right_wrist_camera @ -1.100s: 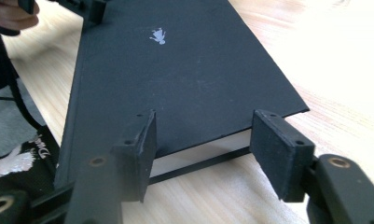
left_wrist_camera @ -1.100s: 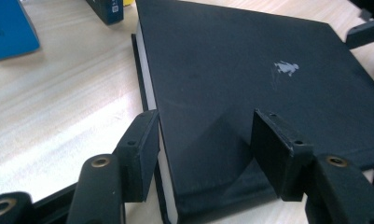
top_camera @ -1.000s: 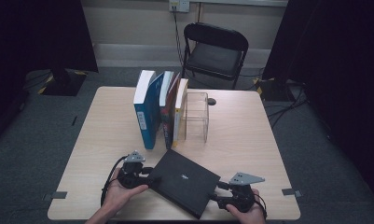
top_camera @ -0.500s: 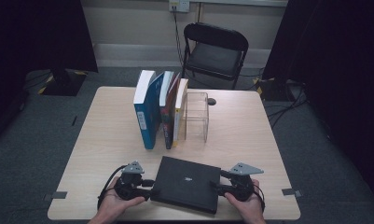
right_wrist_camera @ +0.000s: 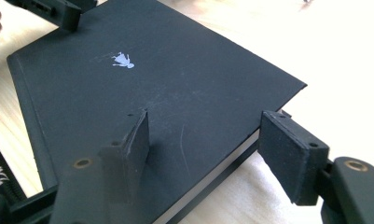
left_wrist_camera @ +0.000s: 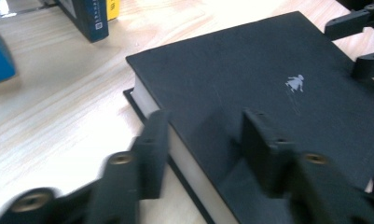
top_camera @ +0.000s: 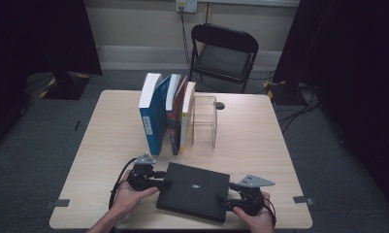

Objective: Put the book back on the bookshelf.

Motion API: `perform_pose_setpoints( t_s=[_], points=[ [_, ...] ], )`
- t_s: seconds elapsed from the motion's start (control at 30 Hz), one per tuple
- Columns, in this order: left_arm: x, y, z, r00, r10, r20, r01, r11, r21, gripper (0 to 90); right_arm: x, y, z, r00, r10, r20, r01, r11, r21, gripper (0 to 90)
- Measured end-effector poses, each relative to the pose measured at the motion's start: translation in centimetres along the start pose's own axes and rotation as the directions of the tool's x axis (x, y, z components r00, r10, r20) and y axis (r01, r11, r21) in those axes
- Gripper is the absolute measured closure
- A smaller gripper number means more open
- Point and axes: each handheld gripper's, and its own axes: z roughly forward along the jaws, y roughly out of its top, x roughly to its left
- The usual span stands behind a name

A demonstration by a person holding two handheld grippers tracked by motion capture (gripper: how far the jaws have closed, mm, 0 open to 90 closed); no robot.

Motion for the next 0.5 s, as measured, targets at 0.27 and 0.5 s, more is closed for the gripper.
perform_pose_setpoints(
  t_s=[0.27, 0.5],
  points=[
    [-0.8, -0.5, -0.5, 0.9995, 0.012, -0.03, -0.012, 0.9999, 0.005, 58.7, -0.6, 0.6, 0.7, 0.9992, -0.039, 0.004, 0.039, 0.999, -0.016, 34.8],
    [-1.7, -1.5, -1.2, 0.9996, 0.017, -0.022, -0.017, 0.9998, 0.012, 57.7, -1.7, 1.9, 2.0, 0.9982, -0.061, 0.001, 0.061, 0.998, -0.019, 36.7]
  ],
)
